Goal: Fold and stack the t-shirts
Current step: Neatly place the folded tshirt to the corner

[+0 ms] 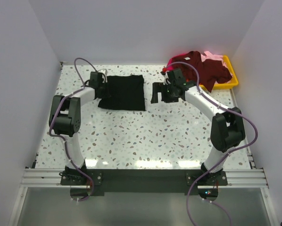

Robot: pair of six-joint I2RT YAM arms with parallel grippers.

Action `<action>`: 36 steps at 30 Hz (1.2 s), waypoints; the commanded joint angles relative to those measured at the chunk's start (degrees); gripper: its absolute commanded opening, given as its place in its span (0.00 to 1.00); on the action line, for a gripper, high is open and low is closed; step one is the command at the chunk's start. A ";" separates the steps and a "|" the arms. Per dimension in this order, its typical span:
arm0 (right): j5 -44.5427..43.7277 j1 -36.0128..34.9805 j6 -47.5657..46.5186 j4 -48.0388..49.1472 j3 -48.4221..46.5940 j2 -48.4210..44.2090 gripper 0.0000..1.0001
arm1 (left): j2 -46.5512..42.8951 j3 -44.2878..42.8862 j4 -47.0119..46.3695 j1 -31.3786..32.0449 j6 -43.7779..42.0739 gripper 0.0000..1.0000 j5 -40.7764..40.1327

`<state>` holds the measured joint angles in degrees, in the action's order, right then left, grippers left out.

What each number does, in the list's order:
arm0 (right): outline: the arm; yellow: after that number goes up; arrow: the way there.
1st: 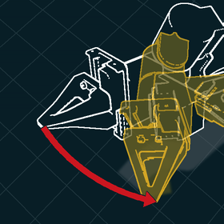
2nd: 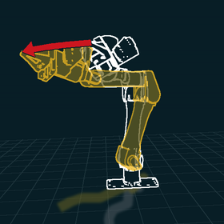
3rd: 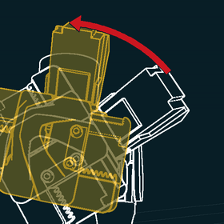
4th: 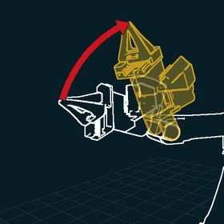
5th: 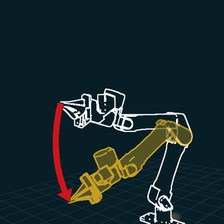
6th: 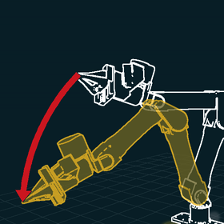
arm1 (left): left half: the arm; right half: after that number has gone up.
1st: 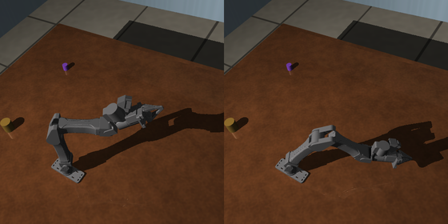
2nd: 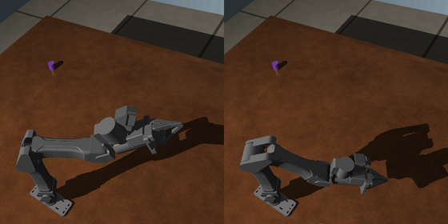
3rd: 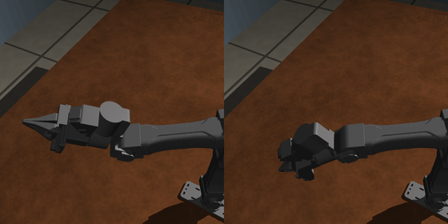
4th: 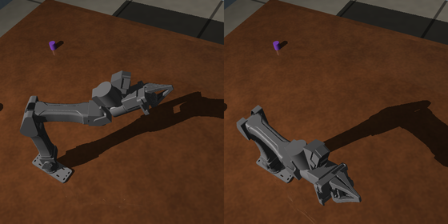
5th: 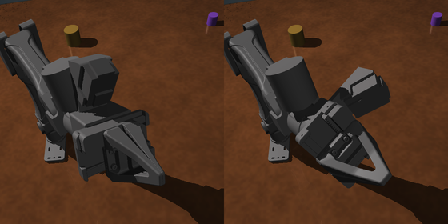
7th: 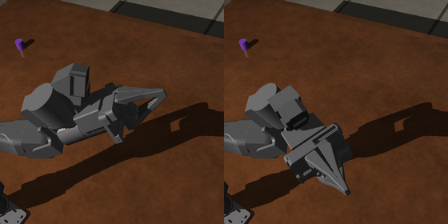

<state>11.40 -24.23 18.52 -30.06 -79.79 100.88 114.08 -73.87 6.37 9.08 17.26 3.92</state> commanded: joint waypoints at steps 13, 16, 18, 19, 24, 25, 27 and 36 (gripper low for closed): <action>1.96 0.59 -2.18 -1.58 -2.83 -1.57 0.96 | -0.18 -6.82 6.73 -12.06 -23.84 0.00 -10.87; 3.10 0.59 -2.18 -1.49 -2.65 -1.13 0.96 | 0.61 -7.78 4.97 -15.48 -26.04 0.00 -8.85; 3.80 0.59 -2.18 -0.88 -2.04 -1.30 0.96 | 2.10 -9.97 5.40 -16.46 -26.66 0.00 -7.10; 4.07 0.59 -2.18 -0.61 -1.78 -1.56 0.96 | 2.63 -10.68 5.49 -17.25 -27.36 0.00 -6.83; 4.77 0.59 -2.09 0.44 -0.37 -1.65 0.96 | 5.80 -14.37 6.02 -18.92 -30.08 0.00 -5.95; 5.03 0.59 -2.00 0.53 -0.28 -1.65 0.96 | 6.24 -14.90 6.20 -19.53 -31.05 0.00 -5.77; 5.65 0.59 -2.00 0.71 -0.10 -1.39 0.96 | 7.55 -16.47 6.37 -20.15 -32.10 0.00 -5.24; 6.71 0.59 -2.26 1.15 -0.02 -0.78 0.96 | 11.78 -21.67 7.61 -24.37 -33.43 0.00 -2.34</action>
<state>16.16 -23.73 17.06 -30.41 -80.01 100.77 125.19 -92.75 14.72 -13.32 -14.22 0.93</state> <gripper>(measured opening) 0.964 0.078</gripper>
